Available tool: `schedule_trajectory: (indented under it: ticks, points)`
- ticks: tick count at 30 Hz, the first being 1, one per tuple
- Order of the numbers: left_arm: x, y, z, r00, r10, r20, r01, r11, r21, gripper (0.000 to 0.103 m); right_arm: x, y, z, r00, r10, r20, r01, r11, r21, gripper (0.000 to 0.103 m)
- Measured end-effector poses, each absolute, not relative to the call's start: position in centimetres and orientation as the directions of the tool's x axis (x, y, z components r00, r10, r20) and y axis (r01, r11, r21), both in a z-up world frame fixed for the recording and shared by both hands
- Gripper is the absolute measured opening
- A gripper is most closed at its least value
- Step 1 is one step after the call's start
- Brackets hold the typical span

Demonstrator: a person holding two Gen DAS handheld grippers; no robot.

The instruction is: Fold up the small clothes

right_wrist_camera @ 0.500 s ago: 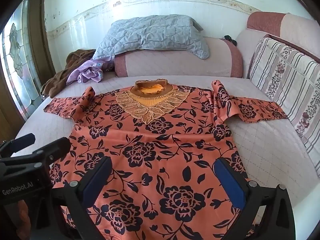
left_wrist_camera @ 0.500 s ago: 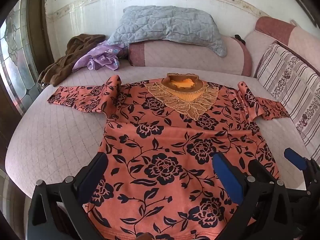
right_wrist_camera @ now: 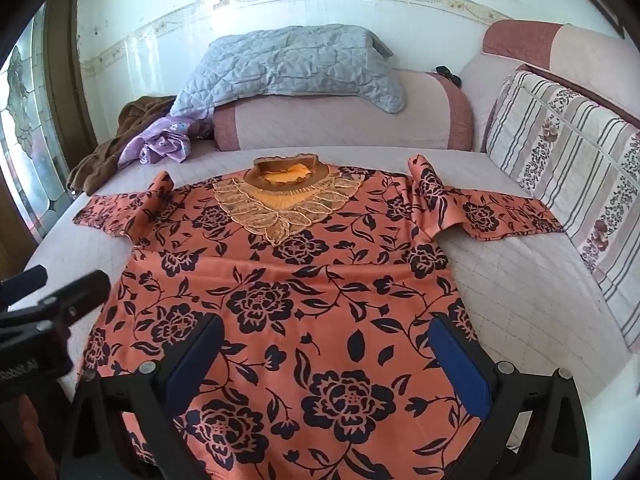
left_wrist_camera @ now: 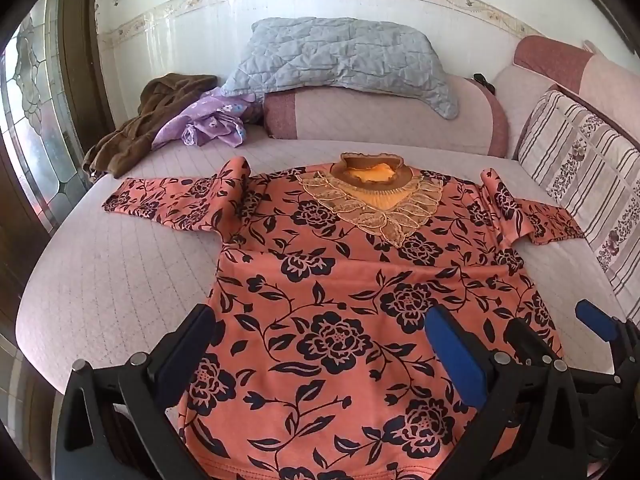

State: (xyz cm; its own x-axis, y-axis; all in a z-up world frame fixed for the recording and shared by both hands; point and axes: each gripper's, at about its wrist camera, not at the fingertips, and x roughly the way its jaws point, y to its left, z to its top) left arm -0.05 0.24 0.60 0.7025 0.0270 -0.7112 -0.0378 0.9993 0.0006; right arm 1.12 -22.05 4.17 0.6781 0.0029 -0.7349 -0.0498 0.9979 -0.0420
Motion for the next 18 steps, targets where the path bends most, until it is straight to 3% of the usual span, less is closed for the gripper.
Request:
schedule_trajectory:
  ticks: [18]
  points:
    - [-0.01,0.27,-0.2,0.687,0.024,-0.726,-0.036,0.999,-0.002,0.103,1.23,-22.66,4.69,0.697,-0.02,-0.716,-0.014,0.999,-0.041,0.103]
